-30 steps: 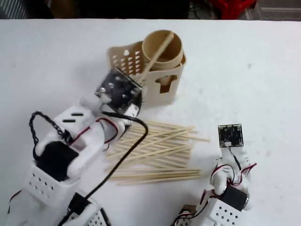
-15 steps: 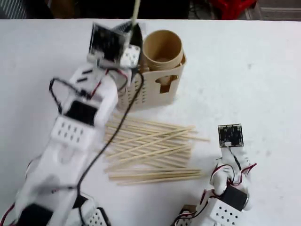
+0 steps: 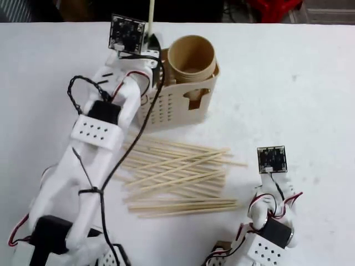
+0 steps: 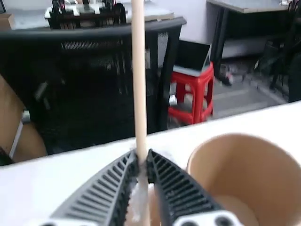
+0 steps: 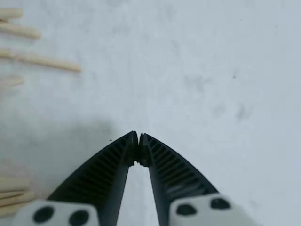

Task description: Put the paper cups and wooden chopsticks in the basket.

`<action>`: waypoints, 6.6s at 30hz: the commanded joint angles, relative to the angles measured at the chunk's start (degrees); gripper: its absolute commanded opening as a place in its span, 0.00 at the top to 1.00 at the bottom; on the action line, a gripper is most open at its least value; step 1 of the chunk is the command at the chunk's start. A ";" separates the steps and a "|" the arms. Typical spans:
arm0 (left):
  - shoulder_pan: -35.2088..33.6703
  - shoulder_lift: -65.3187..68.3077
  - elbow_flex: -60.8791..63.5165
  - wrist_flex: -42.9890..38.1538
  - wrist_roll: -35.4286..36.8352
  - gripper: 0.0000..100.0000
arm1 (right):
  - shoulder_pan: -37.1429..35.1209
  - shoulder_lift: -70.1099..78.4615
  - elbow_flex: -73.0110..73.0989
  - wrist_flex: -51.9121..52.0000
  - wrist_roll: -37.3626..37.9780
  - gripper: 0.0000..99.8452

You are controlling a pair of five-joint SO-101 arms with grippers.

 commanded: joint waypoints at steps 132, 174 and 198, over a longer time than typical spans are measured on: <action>-28.70 15.96 15.47 -7.30 14.59 0.91 | -59.12 99.30 -53.63 -22.64 21.89 0.94; -27.82 15.96 15.47 -7.38 14.59 0.91 | -57.71 94.46 -101.01 -47.87 -20.57 0.98; -28.26 15.96 15.38 -7.47 14.59 0.91 | -53.49 76.26 -78.07 -35.03 -28.48 0.83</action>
